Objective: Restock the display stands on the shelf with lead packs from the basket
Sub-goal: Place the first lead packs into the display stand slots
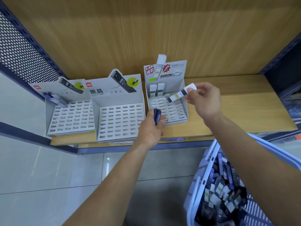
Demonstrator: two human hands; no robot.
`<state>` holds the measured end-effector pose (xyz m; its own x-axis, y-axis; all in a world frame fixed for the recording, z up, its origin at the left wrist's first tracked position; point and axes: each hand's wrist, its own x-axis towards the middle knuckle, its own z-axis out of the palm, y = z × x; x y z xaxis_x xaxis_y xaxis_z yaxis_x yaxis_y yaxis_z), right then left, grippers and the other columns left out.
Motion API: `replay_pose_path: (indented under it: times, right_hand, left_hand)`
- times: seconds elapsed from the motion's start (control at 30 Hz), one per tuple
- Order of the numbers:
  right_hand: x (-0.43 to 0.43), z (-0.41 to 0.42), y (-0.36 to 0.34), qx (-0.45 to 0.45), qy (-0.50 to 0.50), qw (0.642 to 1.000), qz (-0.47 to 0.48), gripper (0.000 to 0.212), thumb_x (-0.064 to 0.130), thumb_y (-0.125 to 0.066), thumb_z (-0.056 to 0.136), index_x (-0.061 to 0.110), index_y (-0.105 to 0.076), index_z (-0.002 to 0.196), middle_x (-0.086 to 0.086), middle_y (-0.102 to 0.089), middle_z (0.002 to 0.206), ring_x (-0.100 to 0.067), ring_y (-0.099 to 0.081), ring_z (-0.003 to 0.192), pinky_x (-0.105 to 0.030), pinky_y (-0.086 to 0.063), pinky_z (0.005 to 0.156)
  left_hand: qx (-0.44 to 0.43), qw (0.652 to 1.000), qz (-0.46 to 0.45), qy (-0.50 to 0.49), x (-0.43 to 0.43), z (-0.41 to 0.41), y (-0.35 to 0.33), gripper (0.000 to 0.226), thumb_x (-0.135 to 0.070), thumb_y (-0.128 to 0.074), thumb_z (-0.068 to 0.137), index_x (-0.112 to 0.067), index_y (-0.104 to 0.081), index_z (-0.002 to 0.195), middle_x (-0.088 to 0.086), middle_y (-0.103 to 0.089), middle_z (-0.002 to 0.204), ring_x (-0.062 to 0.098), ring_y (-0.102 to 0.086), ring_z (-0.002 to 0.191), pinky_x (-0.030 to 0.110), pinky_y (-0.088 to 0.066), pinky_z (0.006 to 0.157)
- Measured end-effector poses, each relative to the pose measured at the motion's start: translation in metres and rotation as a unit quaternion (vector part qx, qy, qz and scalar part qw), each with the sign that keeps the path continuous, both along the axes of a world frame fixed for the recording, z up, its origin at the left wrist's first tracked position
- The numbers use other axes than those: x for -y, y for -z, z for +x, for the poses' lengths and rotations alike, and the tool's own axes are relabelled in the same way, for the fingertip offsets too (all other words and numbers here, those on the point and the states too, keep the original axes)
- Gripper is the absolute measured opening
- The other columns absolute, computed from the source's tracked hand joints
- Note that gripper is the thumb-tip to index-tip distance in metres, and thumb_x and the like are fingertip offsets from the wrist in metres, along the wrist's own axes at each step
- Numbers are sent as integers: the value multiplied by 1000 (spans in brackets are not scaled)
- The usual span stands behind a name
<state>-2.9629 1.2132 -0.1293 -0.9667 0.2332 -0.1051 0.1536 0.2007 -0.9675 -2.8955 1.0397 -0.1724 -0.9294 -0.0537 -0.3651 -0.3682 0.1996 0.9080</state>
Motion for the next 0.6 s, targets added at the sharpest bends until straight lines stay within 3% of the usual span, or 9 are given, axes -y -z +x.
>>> replay_pose_path:
  times: [0.07, 0.13, 0.2, 0.33, 0.6]
  right_hand:
    - [5, -19, 4, -28, -32, 994, 99, 6, 23, -69, 89, 28, -64, 88, 6, -73, 75, -14, -73, 79, -39, -60, 82]
    - [12, -32, 7, -56, -72, 980, 179, 4, 23, -69, 88, 26, -69, 92, 13, -70, 77, -6, -69, 78, -25, -55, 82]
    - [19, -42, 9, -73, -104, 968, 218, 7, 20, -69, 90, 21, -72, 96, 14, -68, 80, 1, -64, 75, -10, -48, 73]
    - [27, -49, 12, -86, -144, 960, 225, 10, 17, -68, 91, 22, -71, 100, 15, -67, 79, -4, -66, 78, -6, -44, 66]
    - [53, -54, 22, -95, -209, 948, 218, 15, 16, -68, 93, 18, -71, 107, 8, -68, 90, -7, -66, 82, -13, -50, 74]
  left_hand:
    - [-3, 999, -36, 19, -2, -3, 8, 31, -16, -53, 104, -20, -48, 134, -3, -60, 128, 19, -63, 107, 33, -62, 78]
    - [-5, 998, -60, 28, -3, -6, 14, 31, -18, -53, 104, -18, -48, 135, 1, -59, 128, 21, -63, 98, 42, -62, 81]
    - [1, 998, -61, 27, -2, -7, 20, 31, -18, -54, 104, -18, -49, 134, 3, -60, 127, 18, -62, 91, 45, -62, 78]
    - [9, 999, -32, 21, 2, -7, 29, 30, -16, -55, 104, -21, -50, 132, -3, -60, 130, 8, -60, 93, 39, -63, 77]
    - [15, 999, -10, 27, 5, -6, 31, 27, -15, -53, 104, -24, -51, 129, -1, -58, 129, 26, -64, 105, 34, -63, 75]
